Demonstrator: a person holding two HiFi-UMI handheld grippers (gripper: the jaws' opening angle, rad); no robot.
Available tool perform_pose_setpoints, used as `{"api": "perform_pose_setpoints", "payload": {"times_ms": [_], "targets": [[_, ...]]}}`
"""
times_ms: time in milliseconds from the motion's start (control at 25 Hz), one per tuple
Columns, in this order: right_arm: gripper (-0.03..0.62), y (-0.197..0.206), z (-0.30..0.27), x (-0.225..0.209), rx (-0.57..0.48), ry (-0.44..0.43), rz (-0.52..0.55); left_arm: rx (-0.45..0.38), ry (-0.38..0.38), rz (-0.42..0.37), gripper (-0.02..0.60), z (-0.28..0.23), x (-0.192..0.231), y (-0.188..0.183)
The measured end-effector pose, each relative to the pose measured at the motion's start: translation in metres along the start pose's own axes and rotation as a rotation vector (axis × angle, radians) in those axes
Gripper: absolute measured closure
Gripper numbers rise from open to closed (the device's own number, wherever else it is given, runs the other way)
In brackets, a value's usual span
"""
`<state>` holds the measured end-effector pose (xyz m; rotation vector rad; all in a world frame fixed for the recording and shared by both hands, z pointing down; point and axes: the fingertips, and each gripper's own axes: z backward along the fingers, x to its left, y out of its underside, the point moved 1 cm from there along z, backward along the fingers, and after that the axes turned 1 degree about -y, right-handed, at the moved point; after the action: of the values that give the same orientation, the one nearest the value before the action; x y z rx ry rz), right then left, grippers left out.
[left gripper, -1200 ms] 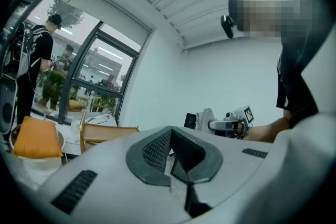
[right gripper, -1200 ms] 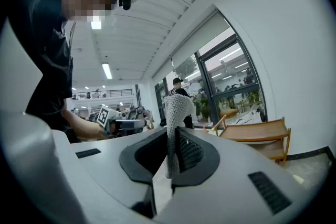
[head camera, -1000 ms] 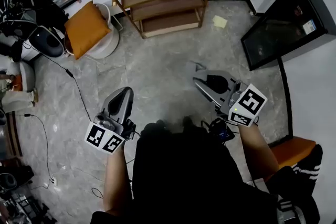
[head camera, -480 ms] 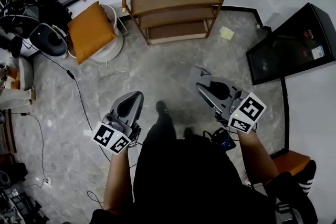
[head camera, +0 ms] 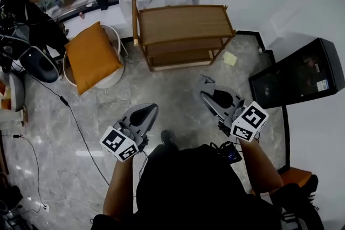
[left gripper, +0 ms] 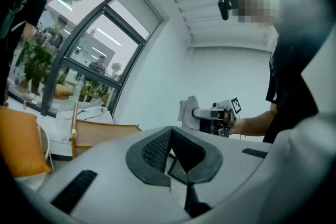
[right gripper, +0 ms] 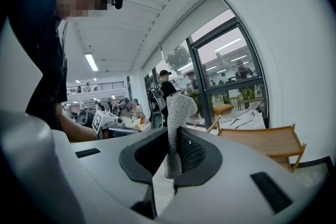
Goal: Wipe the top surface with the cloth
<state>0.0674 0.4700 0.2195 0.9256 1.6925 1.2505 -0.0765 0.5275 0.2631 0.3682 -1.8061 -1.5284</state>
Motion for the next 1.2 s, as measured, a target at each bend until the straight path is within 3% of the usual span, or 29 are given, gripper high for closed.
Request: {"api": "perform_pose_setpoints", "payload": {"times_ms": [200,440,640,1000,1200], "targets": [[0.559,-0.015,-0.031,-0.029,-0.03,0.05,0.012,0.005,0.108,-0.01,0.571,-0.037,0.036,-0.014],[0.56,-0.018,-0.058,-0.089,-0.014,0.03,-0.009,0.022,0.125,0.027,0.57,-0.093,0.072,-0.019],[0.56,-0.024,-0.103,-0.162,0.01,-0.066,0.023,0.043,0.047,0.018,0.571,-0.148,0.139,-0.035],[0.56,-0.062,-0.166,-0.286,-0.013,-0.322,-0.081,0.087,-0.12,0.03,0.571,-0.238,0.232,-0.079],[0.559,-0.053,-0.201,-0.339,0.022,-0.33,-0.105,0.115,-0.192,0.032,0.571,-0.261,0.265,-0.087]]}}
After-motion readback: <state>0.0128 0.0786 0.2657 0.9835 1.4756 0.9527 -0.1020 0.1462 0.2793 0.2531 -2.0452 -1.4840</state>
